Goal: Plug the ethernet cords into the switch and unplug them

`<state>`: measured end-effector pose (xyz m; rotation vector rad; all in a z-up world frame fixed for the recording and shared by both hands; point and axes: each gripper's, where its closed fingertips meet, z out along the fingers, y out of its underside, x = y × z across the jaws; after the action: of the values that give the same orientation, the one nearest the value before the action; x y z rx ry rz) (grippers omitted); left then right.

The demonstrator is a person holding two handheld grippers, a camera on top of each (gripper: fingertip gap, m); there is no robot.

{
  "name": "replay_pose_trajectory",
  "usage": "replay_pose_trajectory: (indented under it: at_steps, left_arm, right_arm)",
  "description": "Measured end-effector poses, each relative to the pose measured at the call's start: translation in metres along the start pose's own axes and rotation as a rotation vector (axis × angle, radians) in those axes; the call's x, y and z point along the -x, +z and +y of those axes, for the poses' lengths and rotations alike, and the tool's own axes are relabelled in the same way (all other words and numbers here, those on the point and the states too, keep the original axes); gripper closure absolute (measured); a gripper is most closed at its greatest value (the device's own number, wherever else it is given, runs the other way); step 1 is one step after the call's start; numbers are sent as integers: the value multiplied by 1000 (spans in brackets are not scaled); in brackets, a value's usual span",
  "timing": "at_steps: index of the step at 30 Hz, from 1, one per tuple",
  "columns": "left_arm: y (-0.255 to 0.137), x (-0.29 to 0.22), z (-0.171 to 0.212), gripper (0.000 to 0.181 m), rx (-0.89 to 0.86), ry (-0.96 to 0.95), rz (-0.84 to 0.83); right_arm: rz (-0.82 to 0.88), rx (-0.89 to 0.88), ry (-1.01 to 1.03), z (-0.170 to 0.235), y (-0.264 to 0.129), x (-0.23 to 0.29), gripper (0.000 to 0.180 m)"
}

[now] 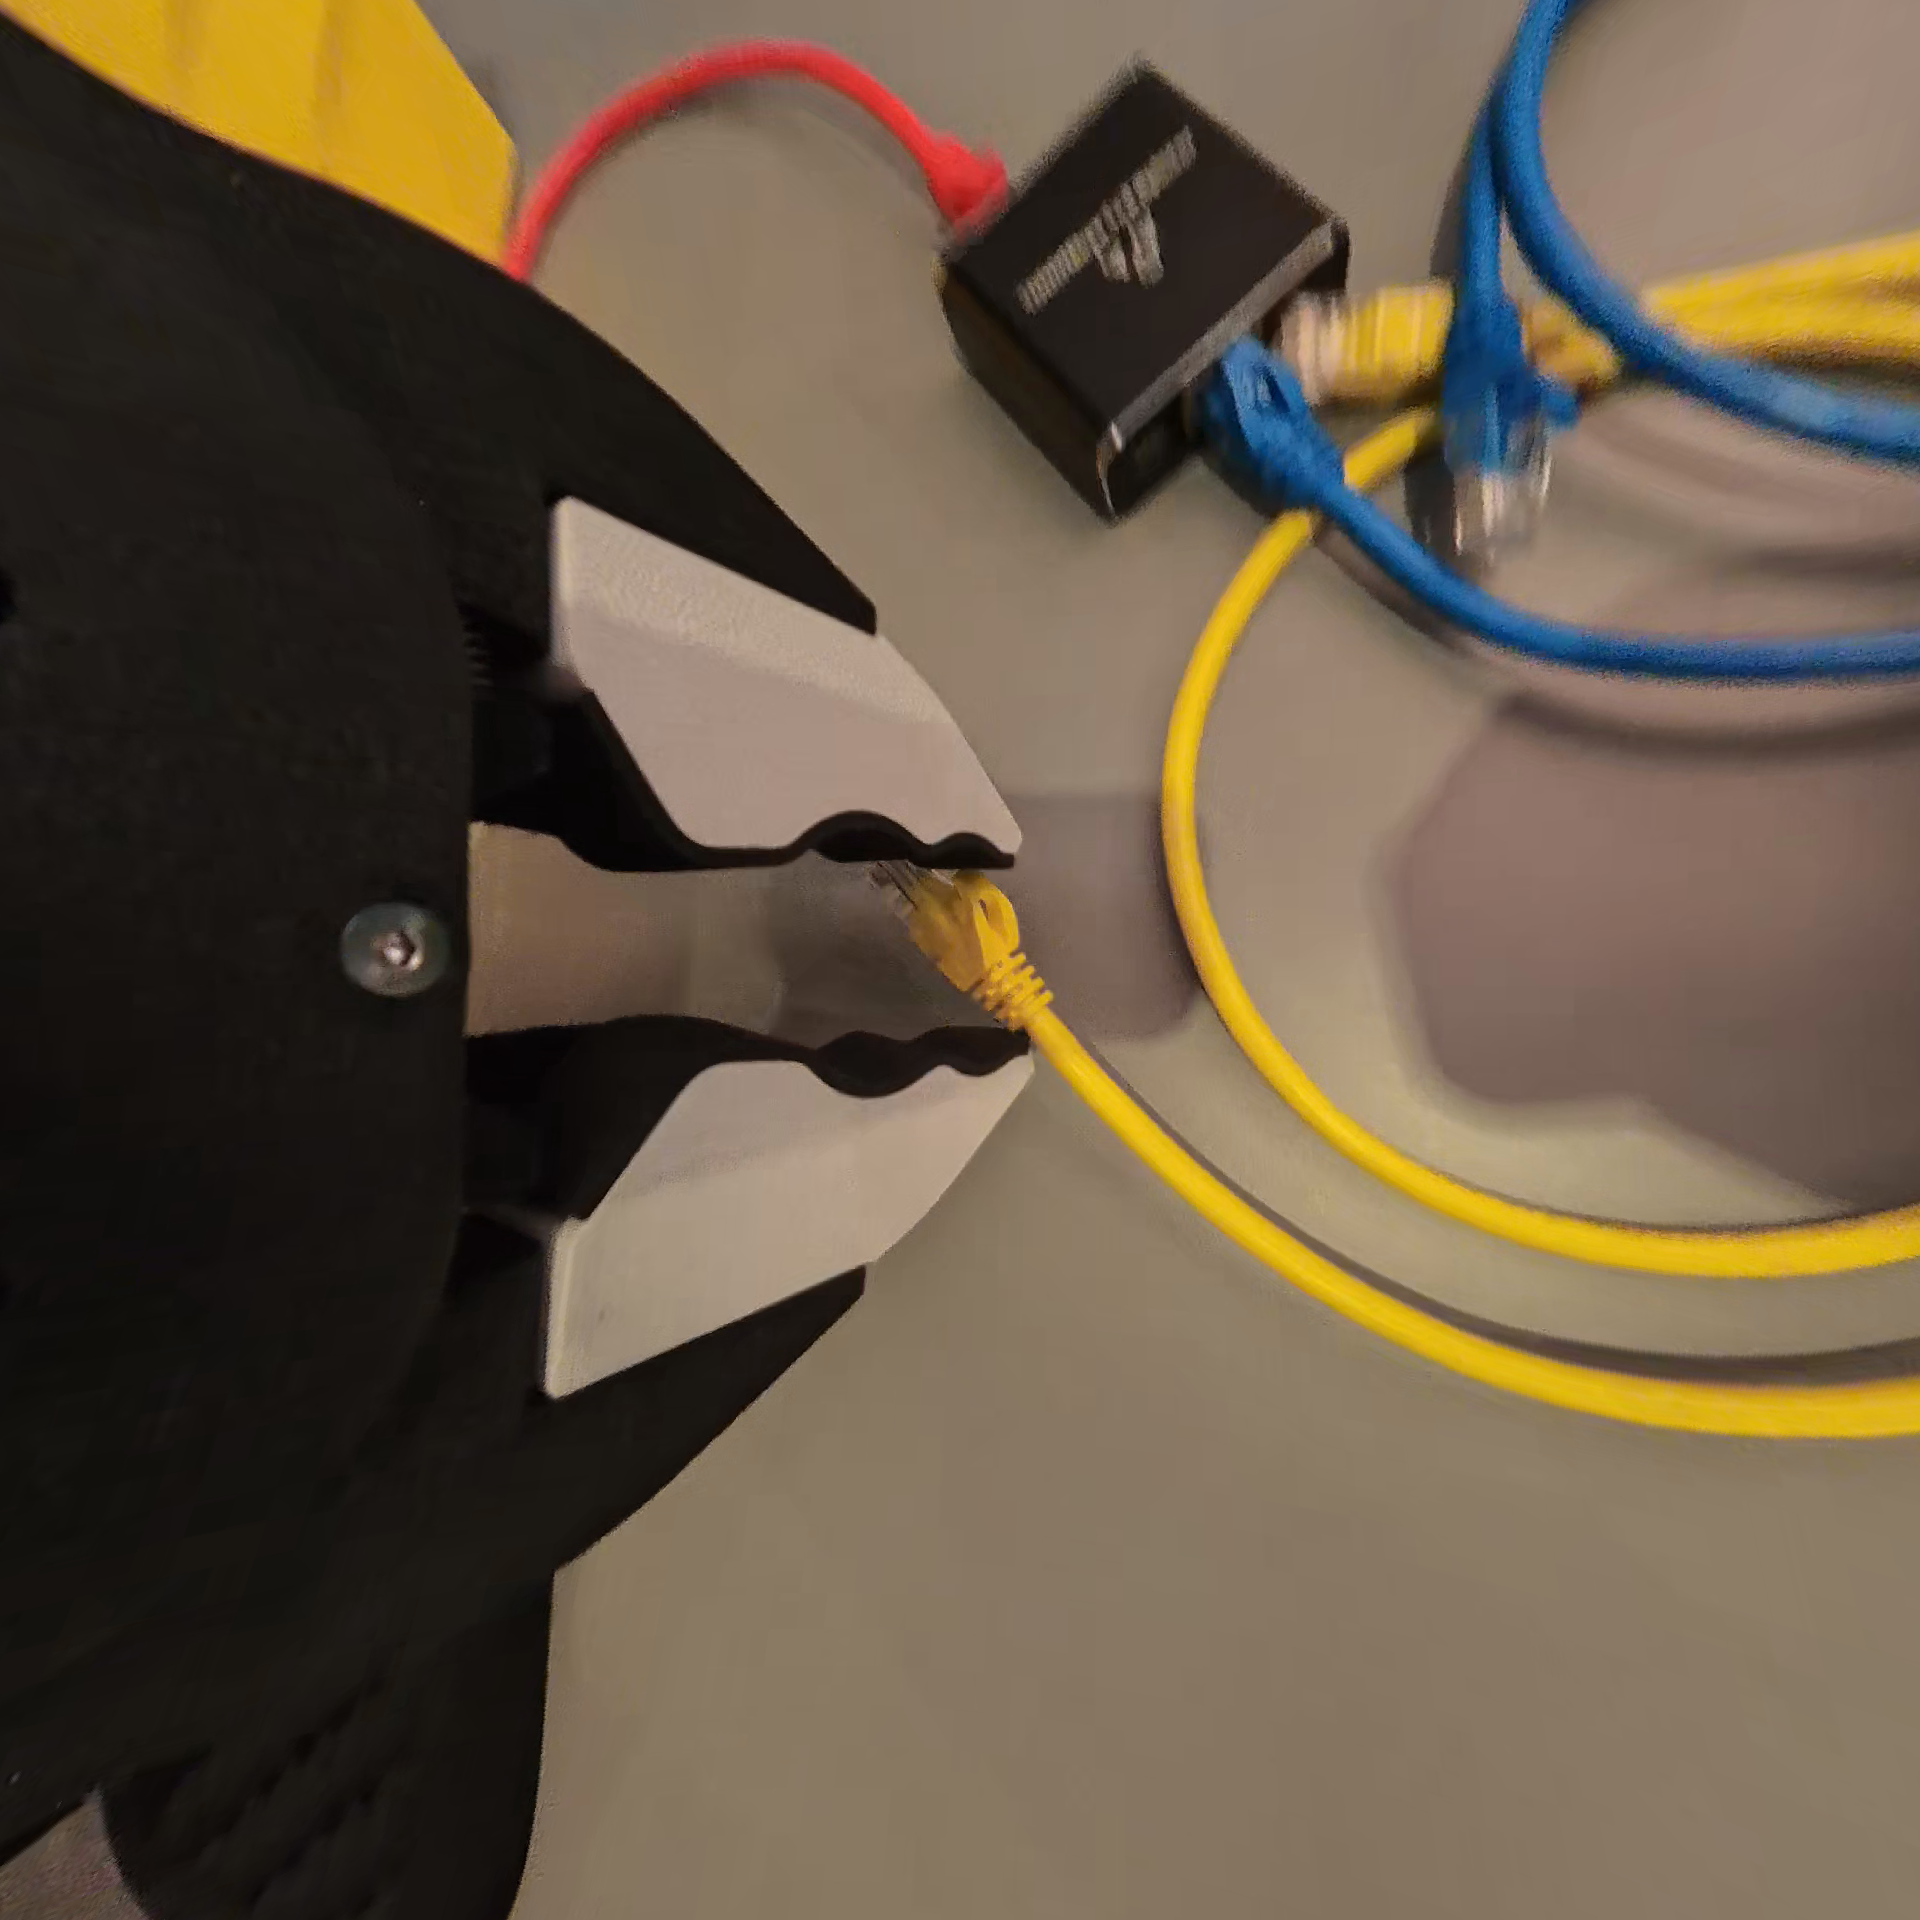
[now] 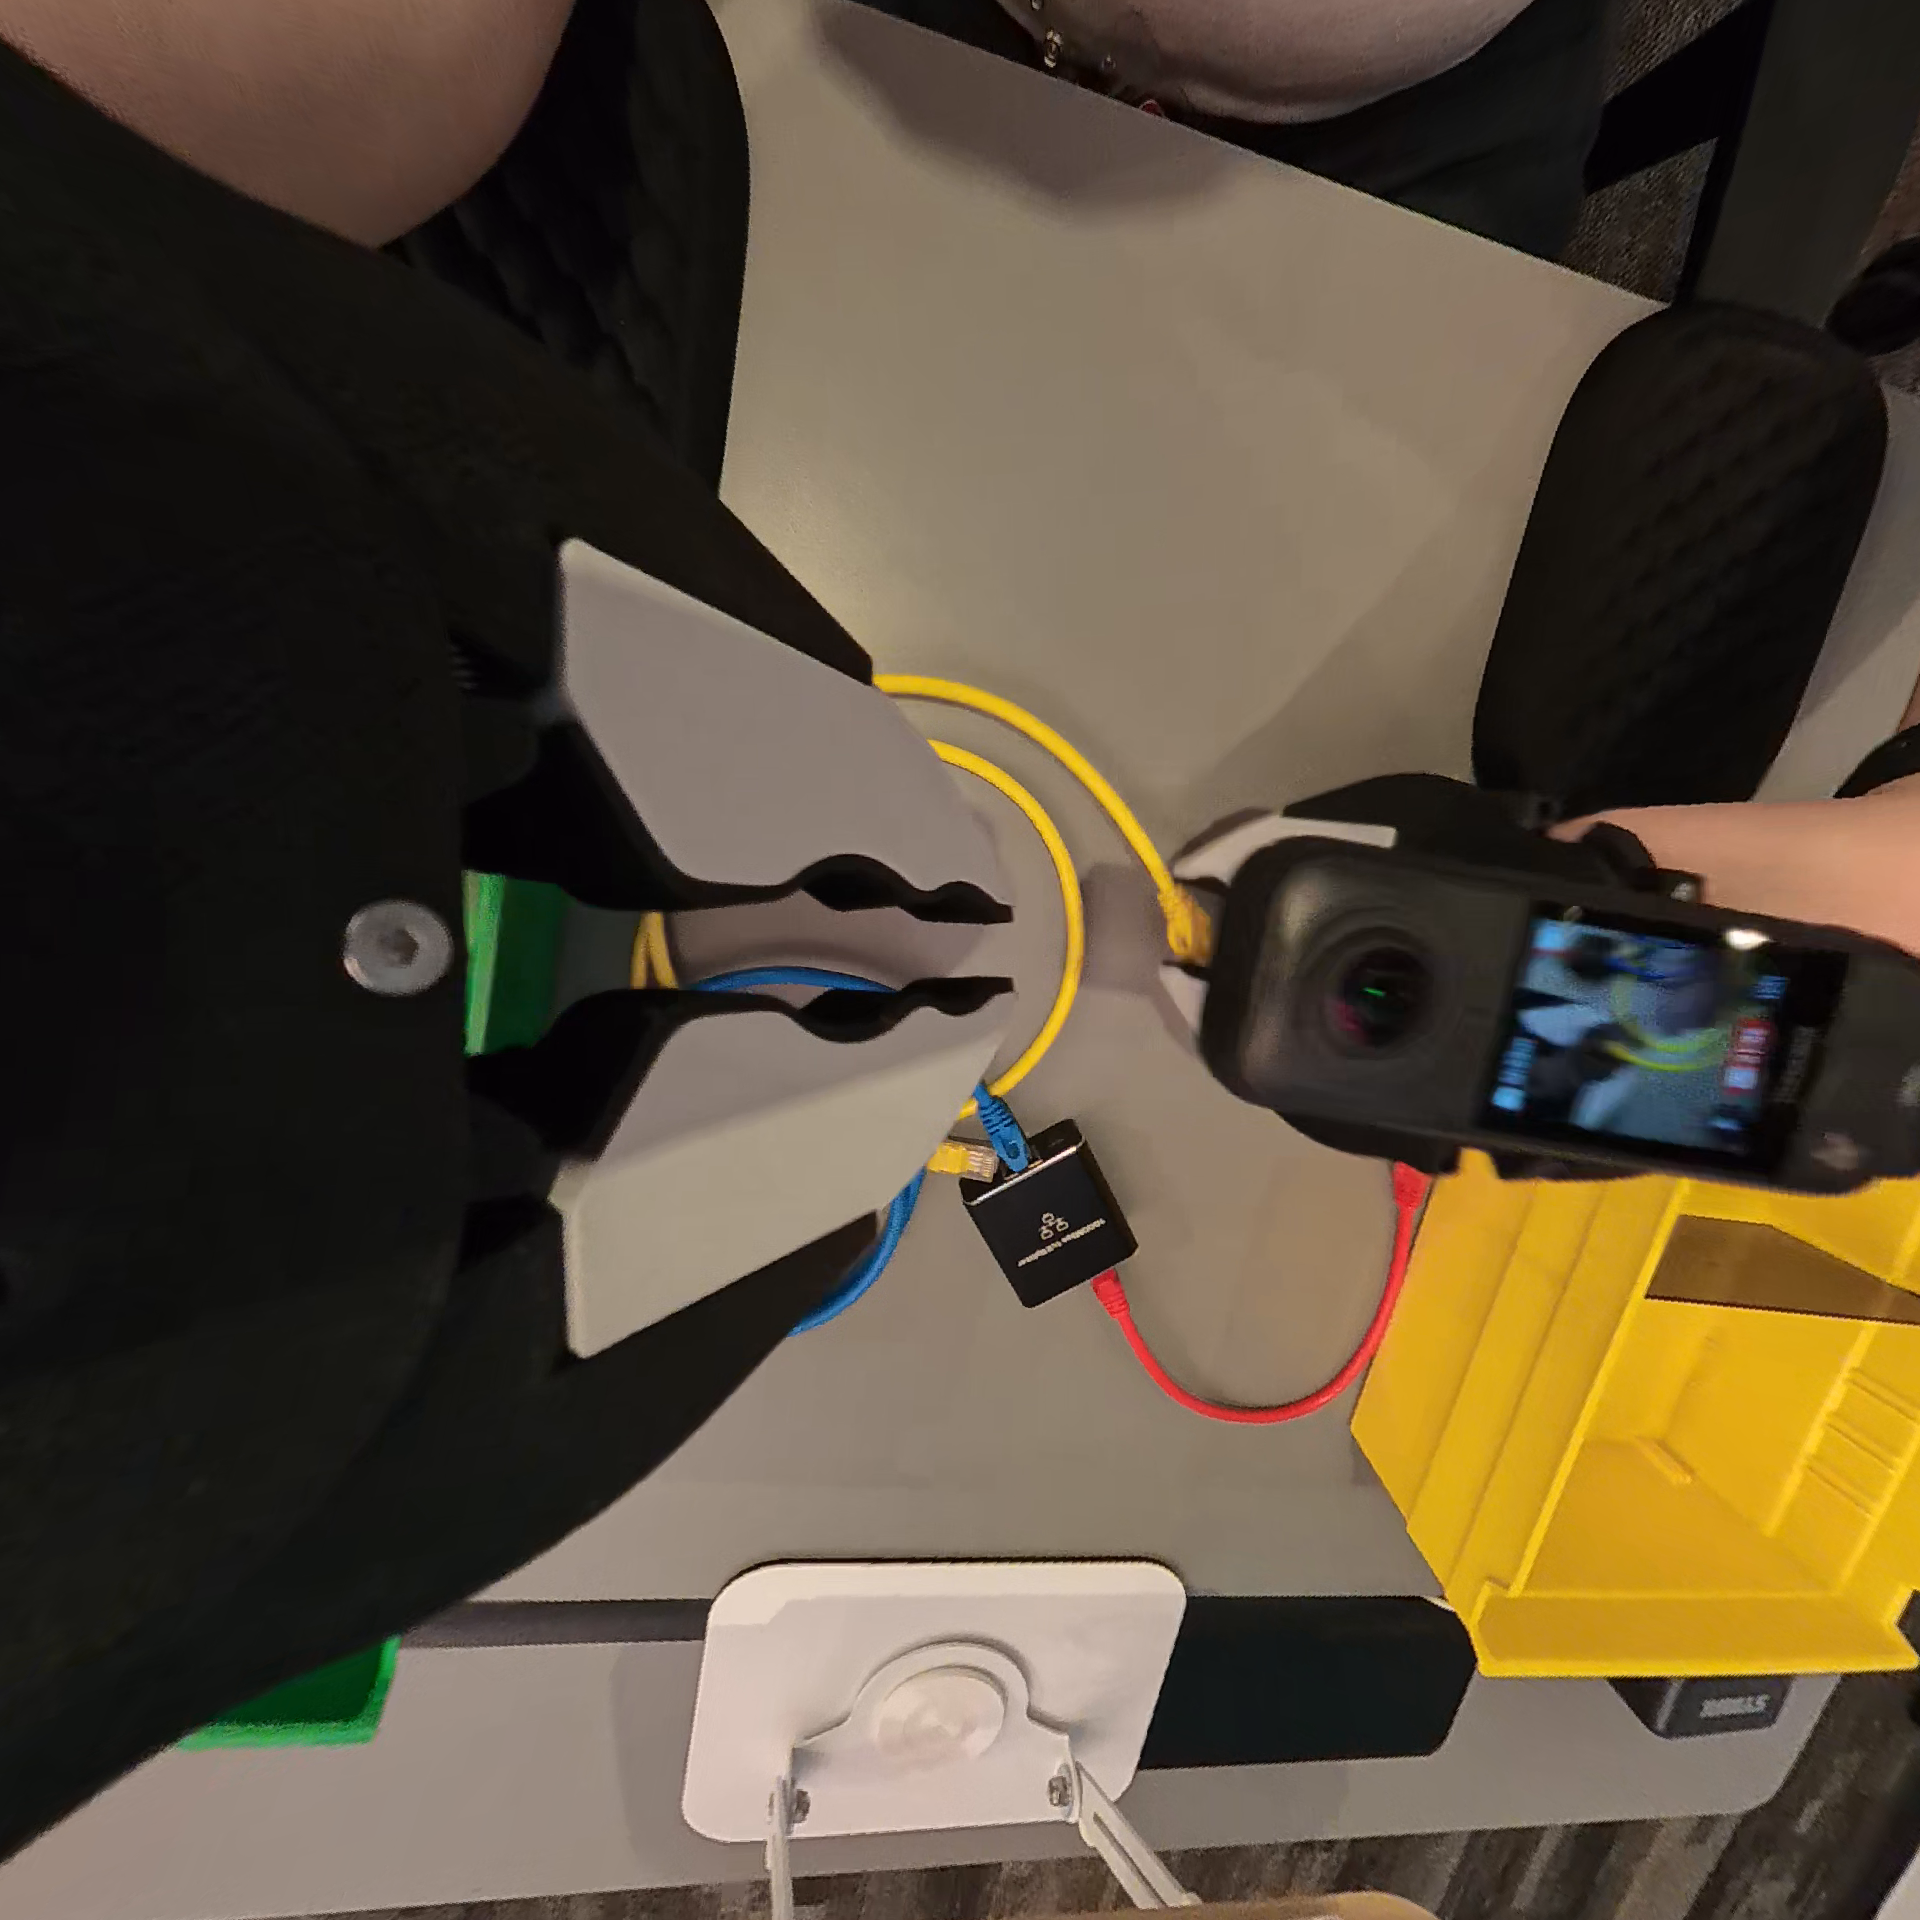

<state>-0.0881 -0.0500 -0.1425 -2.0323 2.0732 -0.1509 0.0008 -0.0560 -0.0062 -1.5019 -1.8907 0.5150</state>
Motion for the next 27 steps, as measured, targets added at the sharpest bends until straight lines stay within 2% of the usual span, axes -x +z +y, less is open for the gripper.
replay_pose_trajectory:
  at_steps: [4, 9, 12, 14, 17, 20, 23, 25, 27]
  left_arm:
    - [-54, 20, -8, 152, -116, -58, -146]
    - [-124, 44, -21, 152, -258, -109, -324]
    - [-151, 53, -26, 152, -292, -111, -430]
    - [-157, 56, -27, 152, -293, -126, -455]
    - [-175, 55, -39, 153, -432, -184, -387]
    - [-202, 59, -41, 127, -630, -362, -217]
    - [-223, 67, -40, 128, -899, -530, -46]
    - [-214, 67, -36, 128, -938, -572, 67]
    - [-200, 65, -34, 126, -890, -592, 153]
  right_arm:
    - [-38, -64, 47, -13, 14, -3, 161]
    - [-101, -185, 288, -52, 53, -21, 151]
    - [-84, -156, 385, -56, 73, -29, 165]
    - [-57, -153, 389, -56, 72, -36, 171]
    - [51, -188, 280, -60, 56, -46, 173]
    - [221, -130, 177, -51, 38, -61, 175]
    - [350, -94, 81, -48, 26, -71, 176]
    - [407, -61, 20, -47, 24, -74, 176]
    - [450, -21, 15, -45, 24, -79, 176]
